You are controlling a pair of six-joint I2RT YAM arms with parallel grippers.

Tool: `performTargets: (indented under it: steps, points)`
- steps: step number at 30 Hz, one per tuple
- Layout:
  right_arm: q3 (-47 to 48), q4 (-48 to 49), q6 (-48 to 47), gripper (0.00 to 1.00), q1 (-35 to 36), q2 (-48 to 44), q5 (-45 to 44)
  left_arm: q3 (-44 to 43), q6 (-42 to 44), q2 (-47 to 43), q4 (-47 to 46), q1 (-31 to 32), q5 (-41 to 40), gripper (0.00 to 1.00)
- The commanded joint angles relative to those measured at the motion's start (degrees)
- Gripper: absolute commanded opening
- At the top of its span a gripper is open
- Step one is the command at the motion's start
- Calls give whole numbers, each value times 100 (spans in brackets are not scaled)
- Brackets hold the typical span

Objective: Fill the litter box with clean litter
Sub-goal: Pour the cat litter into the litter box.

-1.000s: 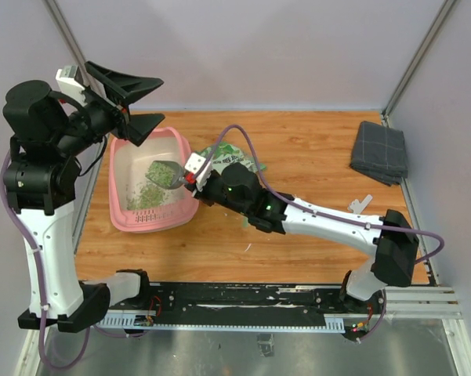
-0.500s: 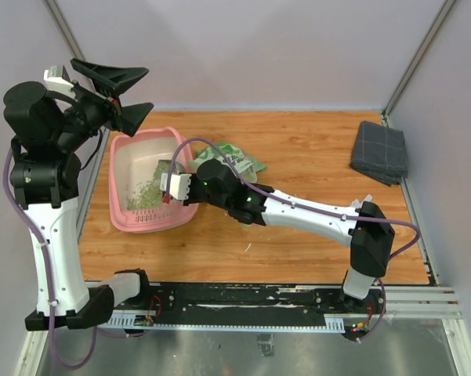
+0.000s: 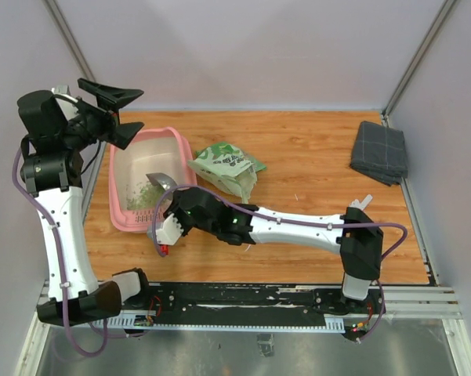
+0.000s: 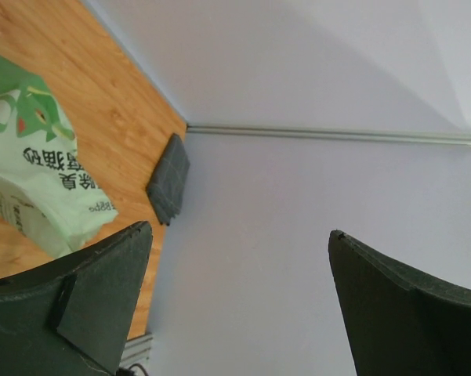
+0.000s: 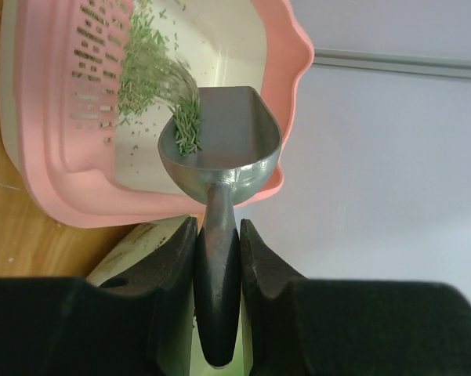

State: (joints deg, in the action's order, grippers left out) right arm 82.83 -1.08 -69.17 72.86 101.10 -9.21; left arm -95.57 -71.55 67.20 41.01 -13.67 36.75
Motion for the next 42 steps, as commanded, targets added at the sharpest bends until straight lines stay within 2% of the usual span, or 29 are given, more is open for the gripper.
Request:
performTargets:
  steps: [1, 7, 16, 19, 25, 29, 33, 37, 42]
  points:
    - [65, 284, -1285, 1, 44, 396, -705, 353, 493, -87, 101, -101, 353, 98]
    - [276, 318, -1611, 1, 44, 712, -985, 694, 870, -159, 245, -191, 465, 93]
    - [235, 712, -1633, 1, 62, 806, -1184, 1061, 1232, -359, 412, -197, 351, 91]
    - [243, 691, -1058, 1, 41, 677, -1133, 1207, 1293, -462, 412, -202, 236, 91]
    - [590, 0, 876, 1, -200, -2, -467, 1366, 1461, -530, 425, -200, 80, 89]
    - [684, -133, 2009, 1, -460, -391, -5, 1392, 1557, -579, 436, -197, -46, 87]
    - [491, -120, 2834, 1, -690, -832, 381, 1425, 1552, -635, 430, -197, -93, 84]
    - [287, -46, 3553, 1, -939, -1334, 648, 1392, 1806, -619, 540, -197, 86, 76]
    - [-177, 319, 4687, 1, -1438, -1923, 1016, 1563, 1746, -640, 717, -200, 397, 74]
